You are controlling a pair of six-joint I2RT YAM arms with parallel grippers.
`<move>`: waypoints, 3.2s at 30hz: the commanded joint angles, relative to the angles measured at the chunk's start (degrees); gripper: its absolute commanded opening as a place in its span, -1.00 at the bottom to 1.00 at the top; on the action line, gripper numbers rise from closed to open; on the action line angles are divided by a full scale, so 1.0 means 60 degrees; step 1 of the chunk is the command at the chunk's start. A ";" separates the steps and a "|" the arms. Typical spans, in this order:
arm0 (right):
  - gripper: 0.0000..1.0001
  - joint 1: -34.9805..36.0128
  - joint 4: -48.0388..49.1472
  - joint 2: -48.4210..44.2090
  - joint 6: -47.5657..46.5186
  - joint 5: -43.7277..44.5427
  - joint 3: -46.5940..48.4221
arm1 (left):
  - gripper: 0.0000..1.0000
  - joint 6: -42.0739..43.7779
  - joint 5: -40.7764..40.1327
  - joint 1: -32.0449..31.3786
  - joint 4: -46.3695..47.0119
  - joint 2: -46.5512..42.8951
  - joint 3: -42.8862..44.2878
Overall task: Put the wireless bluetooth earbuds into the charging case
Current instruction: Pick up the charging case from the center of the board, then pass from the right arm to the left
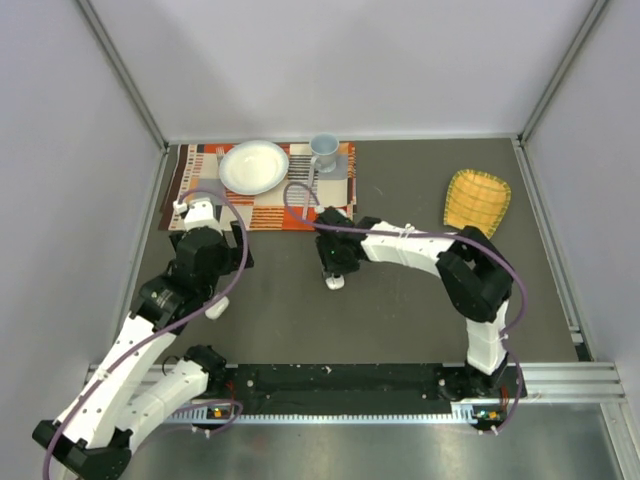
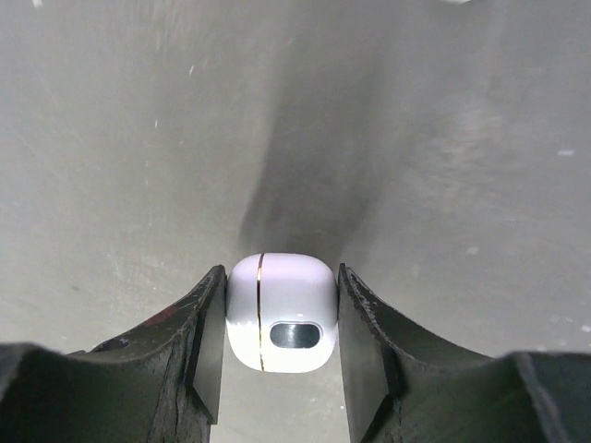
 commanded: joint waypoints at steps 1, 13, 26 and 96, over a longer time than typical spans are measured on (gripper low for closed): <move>-0.88 -0.0845 0.0455 -0.1681 0.1141 -0.0396 0.0096 | 0.98 0.0236 0.1108 0.0050 0.1717 -0.0432 -0.0631; -0.88 -0.1124 0.2229 -0.4246 0.4434 -0.0264 -0.0841 | 0.98 0.0691 0.6354 0.0021 0.6817 -0.0319 -0.2522; -0.92 -0.1169 0.4104 -0.5008 0.6649 -0.0557 -0.2101 | 0.95 0.0442 0.7529 -0.0579 1.0599 0.0943 -0.3153; -1.00 -0.1300 0.6449 -0.6195 0.9448 -0.0513 -0.3347 | 0.48 -0.0349 0.5858 -0.1459 1.4512 0.3609 -0.2597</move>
